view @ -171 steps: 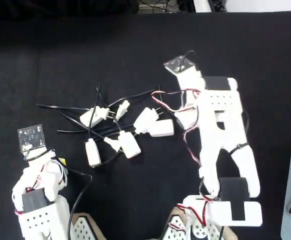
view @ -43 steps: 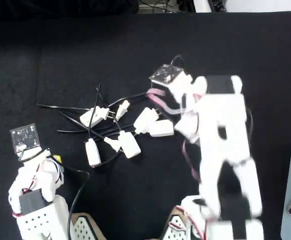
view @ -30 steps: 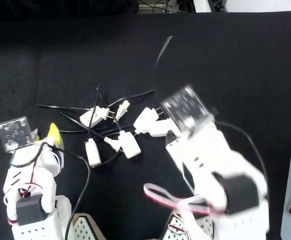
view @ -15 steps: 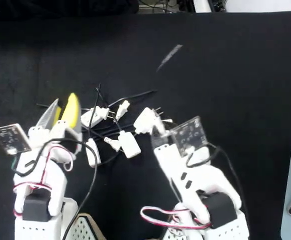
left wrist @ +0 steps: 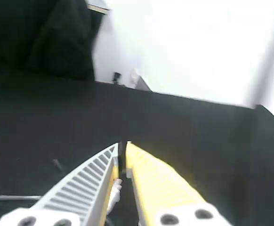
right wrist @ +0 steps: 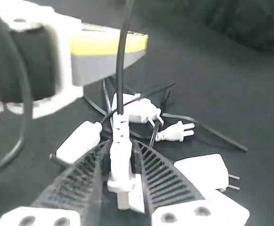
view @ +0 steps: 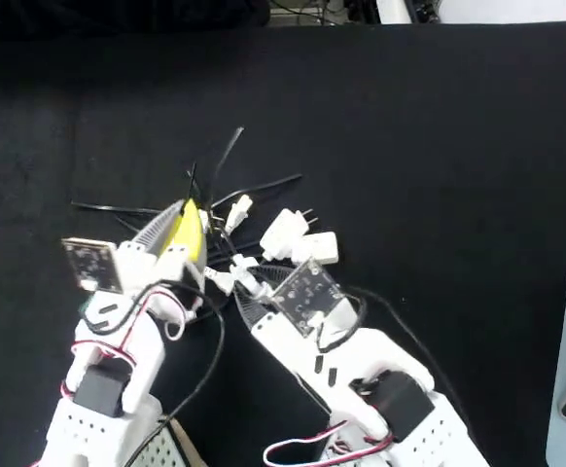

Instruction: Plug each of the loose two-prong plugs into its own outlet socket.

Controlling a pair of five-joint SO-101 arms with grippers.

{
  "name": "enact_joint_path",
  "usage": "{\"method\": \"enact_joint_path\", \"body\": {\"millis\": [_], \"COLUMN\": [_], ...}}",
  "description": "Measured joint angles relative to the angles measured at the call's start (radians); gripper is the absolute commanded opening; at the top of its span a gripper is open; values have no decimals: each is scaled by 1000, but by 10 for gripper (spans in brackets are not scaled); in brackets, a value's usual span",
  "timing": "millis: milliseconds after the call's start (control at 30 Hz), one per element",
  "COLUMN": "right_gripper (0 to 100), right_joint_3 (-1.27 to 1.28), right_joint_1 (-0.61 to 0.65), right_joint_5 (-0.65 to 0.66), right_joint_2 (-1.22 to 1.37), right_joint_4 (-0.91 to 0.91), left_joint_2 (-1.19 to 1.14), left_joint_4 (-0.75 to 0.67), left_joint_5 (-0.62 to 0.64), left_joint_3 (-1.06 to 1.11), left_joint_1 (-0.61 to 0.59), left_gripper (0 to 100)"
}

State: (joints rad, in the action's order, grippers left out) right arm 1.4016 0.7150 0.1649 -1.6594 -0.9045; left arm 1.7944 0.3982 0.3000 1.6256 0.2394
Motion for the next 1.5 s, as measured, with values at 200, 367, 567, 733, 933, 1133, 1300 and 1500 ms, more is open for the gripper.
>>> {"method": "enact_joint_path", "body": {"millis": [200,367,567,733,933,1133,1300,1500], "right_gripper": [11,11,11,11,11,11,11,11], "right_joint_3": [2,0,0,0,-35,-216,-242,-242], "right_joint_1": [0,0,0,0,0,2,25,64], "right_joint_5": [5,5,-14,-17,-17,-15,-15,-17], "right_joint_2": [138,235,279,279,281,281,281,281], "right_joint_4": [3,6,6,6,-11,-124,-127,-127], "left_joint_2": [2,2,2,2,2,2,2,2], "left_joint_4": [84,236,341,347,348,381,385,414], "left_joint_5": [-95,-101,-106,-110,-112,-110,-110,-112], "left_joint_3": [0,-58,-135,-147,-147,-170,-172,-221], "left_joint_1": [167,222,239,255,256,112,92,219], "left_gripper": [29,29,29,29,29,29,30,30]}}
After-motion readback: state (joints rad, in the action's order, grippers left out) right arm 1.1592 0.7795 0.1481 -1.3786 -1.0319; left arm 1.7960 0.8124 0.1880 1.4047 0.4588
